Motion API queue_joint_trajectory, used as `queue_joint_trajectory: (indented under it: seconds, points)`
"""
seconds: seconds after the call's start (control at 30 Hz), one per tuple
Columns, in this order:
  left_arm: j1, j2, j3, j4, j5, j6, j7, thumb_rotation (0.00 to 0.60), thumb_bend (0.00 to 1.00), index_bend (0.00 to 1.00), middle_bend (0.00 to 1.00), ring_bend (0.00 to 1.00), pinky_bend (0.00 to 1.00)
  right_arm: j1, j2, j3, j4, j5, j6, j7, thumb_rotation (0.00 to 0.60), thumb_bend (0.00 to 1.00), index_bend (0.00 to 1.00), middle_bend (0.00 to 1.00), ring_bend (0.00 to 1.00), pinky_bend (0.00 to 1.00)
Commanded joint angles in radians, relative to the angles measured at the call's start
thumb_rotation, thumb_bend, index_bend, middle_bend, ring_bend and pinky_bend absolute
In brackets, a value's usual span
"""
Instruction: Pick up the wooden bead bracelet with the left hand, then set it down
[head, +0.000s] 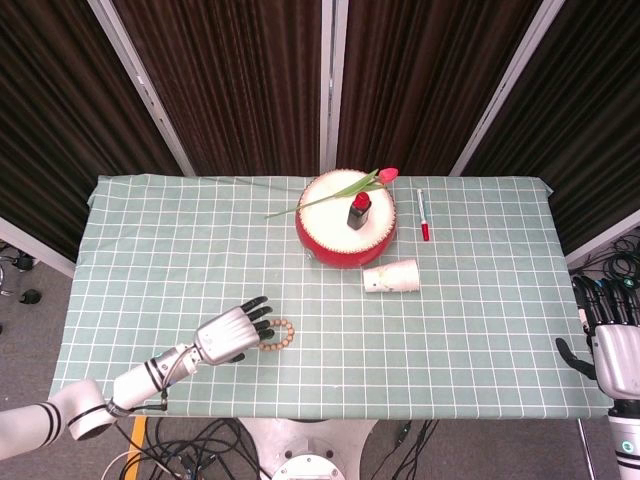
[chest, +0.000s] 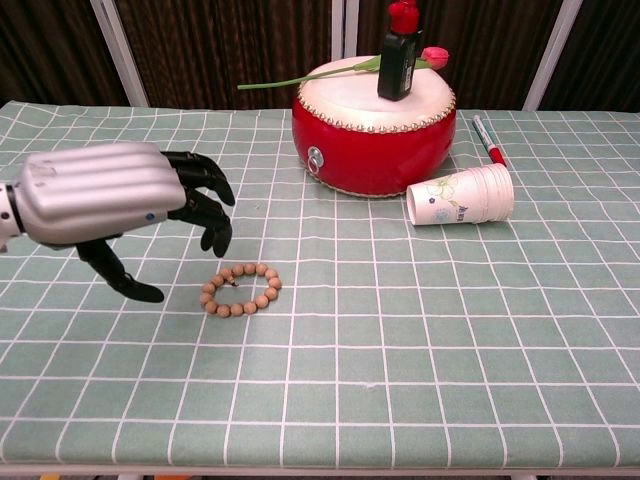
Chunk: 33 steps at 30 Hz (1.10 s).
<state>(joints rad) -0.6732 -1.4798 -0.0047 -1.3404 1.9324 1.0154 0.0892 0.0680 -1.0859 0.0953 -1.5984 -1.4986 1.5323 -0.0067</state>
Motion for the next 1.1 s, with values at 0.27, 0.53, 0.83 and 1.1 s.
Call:
queue_joint_trajectory:
  seconds: [0.27, 0.53, 0.83, 1.1]
  points:
    - [-0.037, -0.124, 0.017, 0.095, -0.084, -0.071, 0.067, 0.600, 0.16, 0.43, 0.44, 0.18, 0.15, 0.010, -0.012, 0.004, 0.010, 0.014, -0.020, 0.003, 0.600, 0.15, 0.01, 0.06, 0.00, 0.00]
    - [-0.041, -0.173, 0.025, 0.138, -0.145, -0.095, 0.115, 0.600, 0.17, 0.46, 0.46, 0.18, 0.14, 0.011, -0.011, 0.006, 0.017, 0.018, -0.025, 0.012, 0.600, 0.15, 0.01, 0.06, 0.00, 0.00]
    - [-0.038, -0.211, 0.041, 0.179, -0.175, -0.078, 0.142, 0.600, 0.19, 0.49, 0.50, 0.19, 0.14, 0.012, -0.017, 0.006, 0.022, 0.023, -0.029, 0.017, 0.600, 0.15, 0.01, 0.06, 0.00, 0.00]
    - [-0.037, -0.228, 0.062, 0.209, -0.188, -0.065, 0.141, 0.600, 0.21, 0.51, 0.52, 0.20, 0.15, 0.011, -0.017, 0.007, 0.021, 0.025, -0.029, 0.018, 0.600, 0.15, 0.01, 0.06, 0.00, 0.00]
